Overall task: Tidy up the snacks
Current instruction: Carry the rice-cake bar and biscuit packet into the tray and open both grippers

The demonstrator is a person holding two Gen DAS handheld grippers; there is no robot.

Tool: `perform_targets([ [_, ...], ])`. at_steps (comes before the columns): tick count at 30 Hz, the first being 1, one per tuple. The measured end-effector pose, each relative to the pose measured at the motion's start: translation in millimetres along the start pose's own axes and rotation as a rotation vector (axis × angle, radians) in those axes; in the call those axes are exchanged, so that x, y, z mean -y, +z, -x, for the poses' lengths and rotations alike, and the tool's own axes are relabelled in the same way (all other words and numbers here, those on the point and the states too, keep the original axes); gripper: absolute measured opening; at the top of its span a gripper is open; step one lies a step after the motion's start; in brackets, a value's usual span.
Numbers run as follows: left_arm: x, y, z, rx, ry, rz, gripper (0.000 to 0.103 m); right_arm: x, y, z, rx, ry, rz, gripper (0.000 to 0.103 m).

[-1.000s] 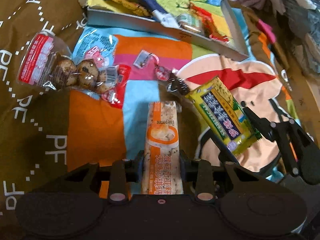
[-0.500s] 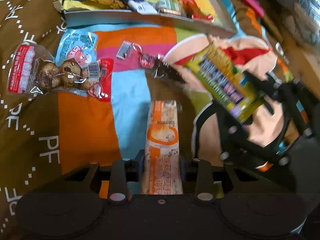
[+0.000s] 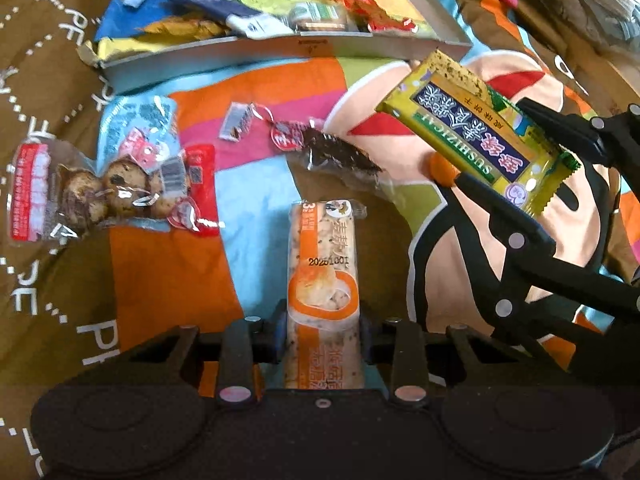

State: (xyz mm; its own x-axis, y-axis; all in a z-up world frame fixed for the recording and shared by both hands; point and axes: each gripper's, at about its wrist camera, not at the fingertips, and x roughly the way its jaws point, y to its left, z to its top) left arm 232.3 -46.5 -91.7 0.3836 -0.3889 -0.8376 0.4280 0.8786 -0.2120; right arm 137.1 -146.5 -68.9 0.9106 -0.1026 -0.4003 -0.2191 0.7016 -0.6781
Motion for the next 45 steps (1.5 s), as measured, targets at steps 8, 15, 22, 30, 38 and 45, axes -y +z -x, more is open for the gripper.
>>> perform_targets([
  [8, -2, 8, 34, 0.215, 0.052, 0.076, 0.035, 8, 3, 10, 0.098, -0.087, -0.043, 0.053],
  [15, -10, 51, 64, 0.432, 0.168, 0.085, 0.035, 21, 11, 8, 0.184, -0.132, -0.093, 0.054],
  [22, -27, 108, 73, 0.585, 0.215, 0.138, 0.035, 41, 40, -29, 0.229, -0.132, -0.113, 0.054],
  [30, -63, 145, 54, 0.661, 0.223, 0.227, 0.035, 62, 63, -89, 0.265, -0.123, -0.169, 0.054],
  [38, -92, 161, 18, 0.653, 0.222, 0.277, 0.035, 56, 66, -136, 0.211, -0.052, -0.200, 0.054],
  [45, -99, 162, -5, 0.609, 0.220, 0.282, 0.035, 44, 60, -153, 0.163, -0.022, -0.194, 0.053],
])
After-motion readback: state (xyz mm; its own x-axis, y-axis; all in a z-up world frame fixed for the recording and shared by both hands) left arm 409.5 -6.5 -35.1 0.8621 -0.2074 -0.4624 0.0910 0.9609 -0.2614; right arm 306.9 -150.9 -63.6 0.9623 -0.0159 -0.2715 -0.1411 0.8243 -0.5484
